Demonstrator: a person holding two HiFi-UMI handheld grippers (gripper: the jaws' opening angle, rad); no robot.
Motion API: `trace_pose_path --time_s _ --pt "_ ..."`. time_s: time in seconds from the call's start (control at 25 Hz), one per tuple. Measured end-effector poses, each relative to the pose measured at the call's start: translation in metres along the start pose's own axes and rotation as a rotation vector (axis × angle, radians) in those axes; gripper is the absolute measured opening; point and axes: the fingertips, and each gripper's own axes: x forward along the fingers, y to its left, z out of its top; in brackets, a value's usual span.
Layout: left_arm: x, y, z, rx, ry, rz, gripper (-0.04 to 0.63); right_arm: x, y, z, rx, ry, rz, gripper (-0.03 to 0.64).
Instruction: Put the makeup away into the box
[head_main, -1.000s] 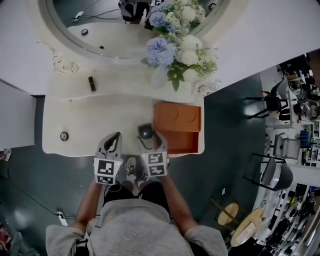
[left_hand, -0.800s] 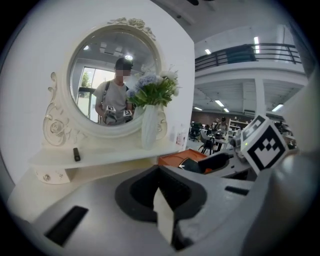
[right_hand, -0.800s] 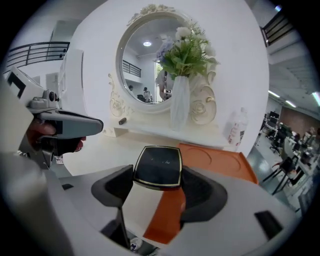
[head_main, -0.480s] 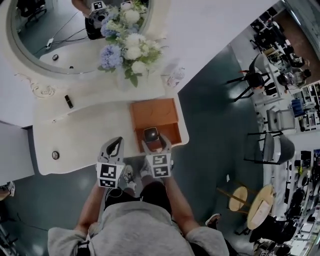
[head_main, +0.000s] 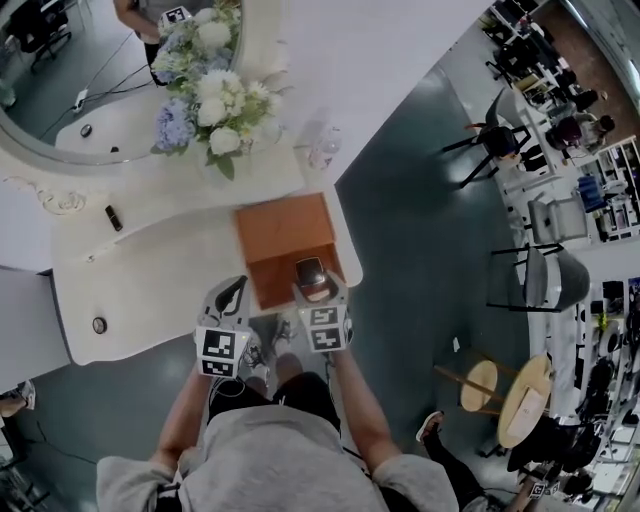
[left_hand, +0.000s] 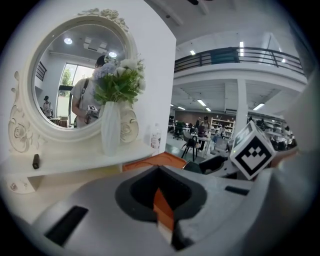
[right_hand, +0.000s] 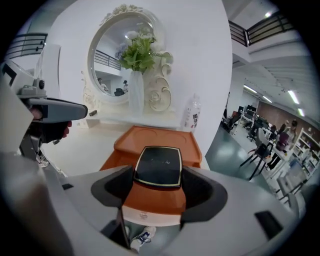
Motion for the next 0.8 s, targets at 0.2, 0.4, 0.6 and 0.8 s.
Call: trace_pose_path --time_s 0.2,0.4,0.6,0.8 --pt "0.021 -0.008 -0.004 -0.002 0.028 -0.004 0.000 0.014 -0.019 -0.014 0.004 0.062 0.009 0.316" --pt "0.043 -0.012 -0.007 -0.010 0.055 0.000 0.000 0.034 -0.033 -0.023 -0.001 0.124 0.026 0.316" --pt "0.063 -0.009 -0.006 -0.026 0.075 0.011 0.000 0.052 -0.042 -0.033 0.011 0.219 0.051 0.316" --pt "0.076 -0.008 -0.009 -0.042 0.094 0.025 0.000 0.065 -0.046 -0.038 -0.009 0.272 0.069 0.316"
